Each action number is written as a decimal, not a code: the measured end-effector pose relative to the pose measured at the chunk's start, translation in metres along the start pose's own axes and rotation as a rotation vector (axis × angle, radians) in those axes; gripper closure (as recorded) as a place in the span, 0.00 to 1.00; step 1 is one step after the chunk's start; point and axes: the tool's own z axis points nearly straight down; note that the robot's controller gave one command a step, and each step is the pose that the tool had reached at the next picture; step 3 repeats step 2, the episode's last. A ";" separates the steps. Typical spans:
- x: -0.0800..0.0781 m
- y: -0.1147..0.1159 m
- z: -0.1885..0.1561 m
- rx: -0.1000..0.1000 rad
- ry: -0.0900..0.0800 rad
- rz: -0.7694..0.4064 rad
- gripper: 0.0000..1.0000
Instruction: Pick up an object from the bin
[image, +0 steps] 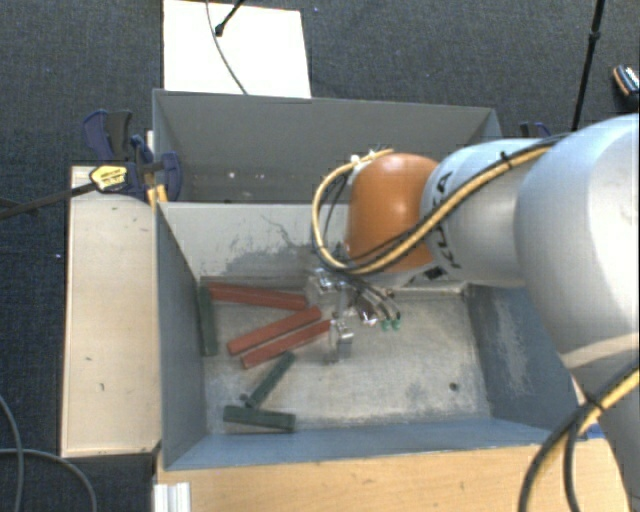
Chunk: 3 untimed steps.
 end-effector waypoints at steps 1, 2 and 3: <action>0.000 -0.004 -0.001 0.002 0.000 0.001 1.00; 0.005 0.011 -0.219 0.003 -0.007 -0.008 1.00; 0.005 0.011 -0.219 0.003 -0.007 -0.008 1.00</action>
Offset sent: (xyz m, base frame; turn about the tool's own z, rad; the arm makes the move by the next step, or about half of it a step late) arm 0.0000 0.0000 0.0000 0.0000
